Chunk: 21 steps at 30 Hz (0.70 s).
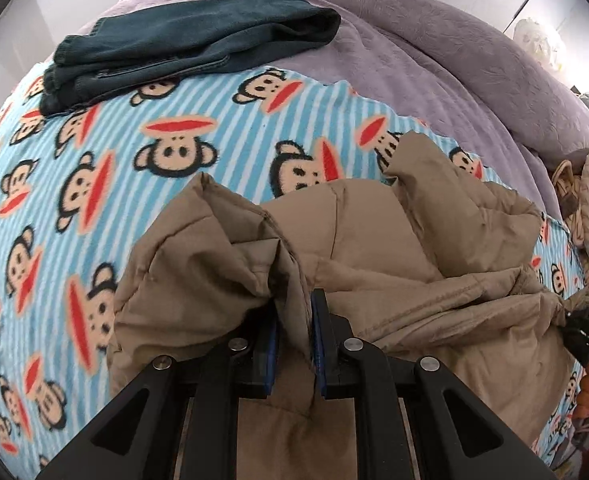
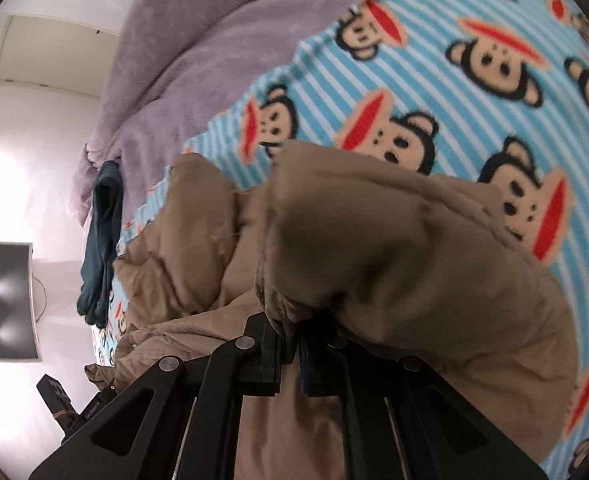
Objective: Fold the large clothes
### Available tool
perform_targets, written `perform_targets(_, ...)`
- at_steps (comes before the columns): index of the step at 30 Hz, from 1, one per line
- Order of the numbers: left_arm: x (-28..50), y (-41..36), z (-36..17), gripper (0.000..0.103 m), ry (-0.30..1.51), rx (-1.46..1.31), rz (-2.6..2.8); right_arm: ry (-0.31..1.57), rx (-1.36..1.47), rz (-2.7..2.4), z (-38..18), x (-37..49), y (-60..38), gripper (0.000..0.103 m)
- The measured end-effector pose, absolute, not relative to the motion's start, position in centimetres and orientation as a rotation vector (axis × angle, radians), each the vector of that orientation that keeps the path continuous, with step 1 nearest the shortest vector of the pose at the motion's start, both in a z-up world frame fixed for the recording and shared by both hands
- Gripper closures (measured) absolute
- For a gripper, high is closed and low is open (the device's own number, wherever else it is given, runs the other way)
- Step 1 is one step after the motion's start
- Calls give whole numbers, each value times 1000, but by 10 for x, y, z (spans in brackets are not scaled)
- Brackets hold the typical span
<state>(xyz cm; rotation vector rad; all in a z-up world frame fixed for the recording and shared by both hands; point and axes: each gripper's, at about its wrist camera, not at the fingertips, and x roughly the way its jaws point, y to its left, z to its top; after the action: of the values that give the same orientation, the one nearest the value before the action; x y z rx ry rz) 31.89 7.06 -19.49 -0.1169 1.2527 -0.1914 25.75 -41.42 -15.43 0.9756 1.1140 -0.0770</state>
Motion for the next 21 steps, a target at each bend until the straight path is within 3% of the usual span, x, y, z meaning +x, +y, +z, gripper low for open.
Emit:
perform_targets(6,331,73,-207,86,1244,-149,-189,1106,983,-72,-172,269,-414,96)
perform_targets(9,333,70,-198,79,1220,-126,-169,1100,983,-81,-169,274,-414,96)
perform_targets(11,329,68,-183,45,1172,-78,-172,1099,959,-87,-162,276,-413,96)
perform_targets(12,325,68,-173,14,1135,-43,-157,1103,942,-83,-158,276,-413,95)
perform_targets(13,322,69,-164,1,1099,-15,-144,1106,926,-76,-153,276,-413,93)
perform_targets(14,317,69,-152,1,1059,16,-150,1106,912,-68,-148,276,-414,92)
perform_targets(15,315,68,-146,1,1049,34,-164,1103,895,-55,-140,274,-415,88)
perform_targets(17,308,70,-133,1,1034,55,-186,1094,875,-43,-128,270,-418,71)
perform_targets(18,304,72,-127,1,1025,60,-194,1075,855,-49,-118,264,-420,44)
perform_targets(19,301,73,-124,2,1022,63,-203,1053,838,-57,-110,259,-421,31)
perform_targets(21,295,73,-121,7,1020,72,-229,1001,800,-37,-92,244,-418,31)
